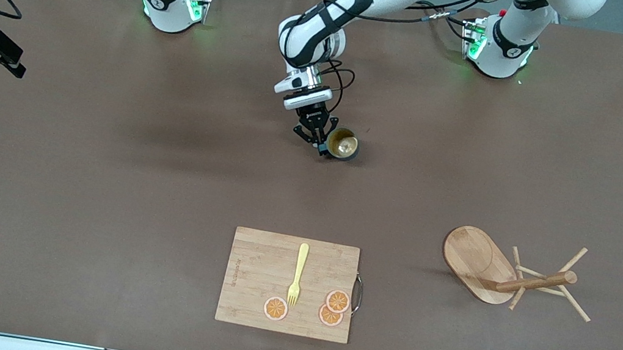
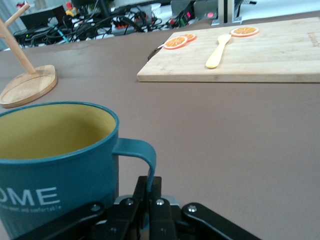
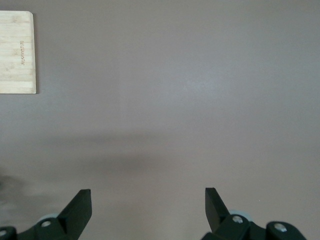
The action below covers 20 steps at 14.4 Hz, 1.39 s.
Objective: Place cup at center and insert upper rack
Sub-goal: 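Grasp the teal mug rim with the left gripper, then lift the mug with the left gripper and carry it to the wooden stand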
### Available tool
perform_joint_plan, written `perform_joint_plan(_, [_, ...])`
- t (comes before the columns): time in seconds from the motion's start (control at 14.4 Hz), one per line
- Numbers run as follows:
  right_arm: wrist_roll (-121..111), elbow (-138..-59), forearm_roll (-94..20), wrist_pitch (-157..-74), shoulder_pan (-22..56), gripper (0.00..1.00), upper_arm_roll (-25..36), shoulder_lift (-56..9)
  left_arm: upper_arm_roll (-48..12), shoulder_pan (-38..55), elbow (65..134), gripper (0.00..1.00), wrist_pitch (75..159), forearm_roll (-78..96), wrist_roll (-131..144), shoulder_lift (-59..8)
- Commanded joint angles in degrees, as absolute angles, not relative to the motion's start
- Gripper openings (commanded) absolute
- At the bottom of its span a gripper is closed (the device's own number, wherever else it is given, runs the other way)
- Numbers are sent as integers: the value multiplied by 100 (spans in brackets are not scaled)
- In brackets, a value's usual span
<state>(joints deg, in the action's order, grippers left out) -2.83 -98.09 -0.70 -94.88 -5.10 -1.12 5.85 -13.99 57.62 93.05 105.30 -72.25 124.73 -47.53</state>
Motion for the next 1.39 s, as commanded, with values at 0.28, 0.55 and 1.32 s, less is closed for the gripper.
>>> perform_joint_plan(0.28, [-281,-9853,18,-9562,-519,100,-114,694,-1450,5143,8131,0,10573,-4856,10401,-4097])
perform_joint_plan(0.55, [-281,-9853,18,-9554,-519,100,-123,694,-1415,4651,8024,0,10582,-3387,9607,-3350])
perform_joint_plan(1.32, [-281,-9861,18,-9536,-510,100,-123,694,-1441,2683,8024,0,11170,-328,9097,-2444])
